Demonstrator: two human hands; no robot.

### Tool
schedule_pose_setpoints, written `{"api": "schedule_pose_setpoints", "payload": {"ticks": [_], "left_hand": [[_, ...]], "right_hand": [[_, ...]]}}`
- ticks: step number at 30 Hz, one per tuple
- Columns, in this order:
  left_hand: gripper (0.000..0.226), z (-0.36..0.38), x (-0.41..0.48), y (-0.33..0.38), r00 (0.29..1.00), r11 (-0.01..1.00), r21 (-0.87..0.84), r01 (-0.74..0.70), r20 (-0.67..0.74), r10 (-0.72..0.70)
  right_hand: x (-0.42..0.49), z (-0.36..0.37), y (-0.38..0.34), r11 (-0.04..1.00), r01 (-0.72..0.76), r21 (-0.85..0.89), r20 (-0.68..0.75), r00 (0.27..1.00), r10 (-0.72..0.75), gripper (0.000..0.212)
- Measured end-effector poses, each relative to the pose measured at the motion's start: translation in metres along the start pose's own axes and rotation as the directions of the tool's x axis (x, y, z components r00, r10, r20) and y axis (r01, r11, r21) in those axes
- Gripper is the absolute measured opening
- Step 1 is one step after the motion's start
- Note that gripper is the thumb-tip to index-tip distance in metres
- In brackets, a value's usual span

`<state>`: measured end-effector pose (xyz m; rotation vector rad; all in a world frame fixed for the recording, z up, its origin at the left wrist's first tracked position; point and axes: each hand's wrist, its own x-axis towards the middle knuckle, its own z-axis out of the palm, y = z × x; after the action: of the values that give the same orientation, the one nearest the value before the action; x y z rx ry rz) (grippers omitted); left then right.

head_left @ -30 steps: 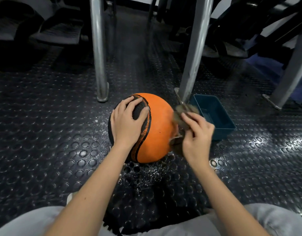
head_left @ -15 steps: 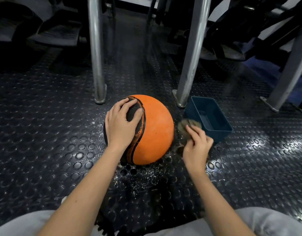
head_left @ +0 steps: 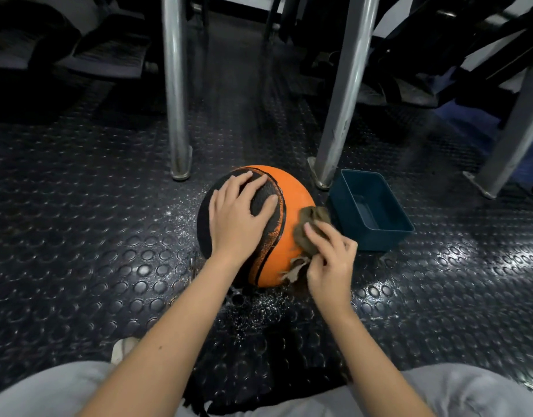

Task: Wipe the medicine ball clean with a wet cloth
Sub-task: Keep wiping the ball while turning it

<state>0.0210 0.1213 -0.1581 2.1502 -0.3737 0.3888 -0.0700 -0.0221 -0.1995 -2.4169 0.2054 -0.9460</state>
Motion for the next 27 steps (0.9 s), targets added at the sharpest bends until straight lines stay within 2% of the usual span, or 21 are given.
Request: {"api": "schedule_pose_setpoints", "payload": {"ticks": [2, 4, 6, 8, 10, 16, 19, 21, 24, 27], "left_hand": [[0.049, -0.001, -0.004, -0.002, 1.0, 1.0, 0.006, 0.004, 0.003, -0.004], [0.051, -0.005, -0.006, -0.006, 1.0, 1.0, -0.01, 0.004, 0.008, -0.004], [0.057, -0.01, -0.005, -0.012, 1.0, 0.999, -0.03, 0.023, 0.002, -0.023], [0.06, -0.012, -0.002, -0.016, 0.999, 0.998, -0.044, 0.051, 0.008, -0.05], [0.059, -0.013, 0.001, -0.016, 0.998, 0.997, -0.043, 0.059, 0.009, -0.059], [0.041, -0.016, 0.006, -0.016, 0.993, 0.999, 0.004, 0.053, 0.104, -0.054], [0.051, -0.019, 0.0, -0.014, 0.99, 1.0, 0.01, 0.02, 0.14, -0.021], [0.054, -0.021, -0.003, -0.014, 0.989, 1.0, 0.01, 0.004, 0.148, -0.006], [0.045, -0.02, -0.01, -0.011, 0.99, 1.0, 0.021, 0.0, 0.139, -0.003], [0.044, -0.016, -0.011, -0.009, 0.997, 1.0, 0.01, 0.017, 0.078, -0.018]], "right_hand": [[0.009, -0.007, 0.02, 0.961, -0.277, 0.001, 0.009, 0.961, 0.277, 0.044], [0.021, -0.017, 0.025, 0.914, -0.402, 0.058, -0.047, 0.913, 0.404, 0.039], [0.034, -0.02, 0.003, 0.942, -0.318, 0.103, -0.049, 0.945, 0.324, 0.037], [0.033, -0.014, -0.027, 0.989, -0.11, 0.094, 0.023, 0.994, 0.108, 0.04], [0.012, -0.003, -0.044, 0.998, 0.023, 0.065, 0.078, 0.997, -0.028, 0.039], [-0.014, -0.001, -0.042, 0.995, 0.097, 0.027, 0.071, 0.993, -0.099, 0.039], [0.014, -0.001, -0.043, 0.997, 0.079, 0.007, 0.075, 0.994, -0.079, 0.038], [0.045, 0.0, -0.042, 0.998, 0.054, -0.014, 0.141, 0.989, -0.052, 0.04], [0.08, -0.004, -0.039, 1.0, -0.004, -0.017, 0.218, 0.976, 0.008, 0.042], [0.048, -0.012, -0.045, 0.999, 0.054, -0.005, 0.181, 0.982, -0.052, 0.041]]}}
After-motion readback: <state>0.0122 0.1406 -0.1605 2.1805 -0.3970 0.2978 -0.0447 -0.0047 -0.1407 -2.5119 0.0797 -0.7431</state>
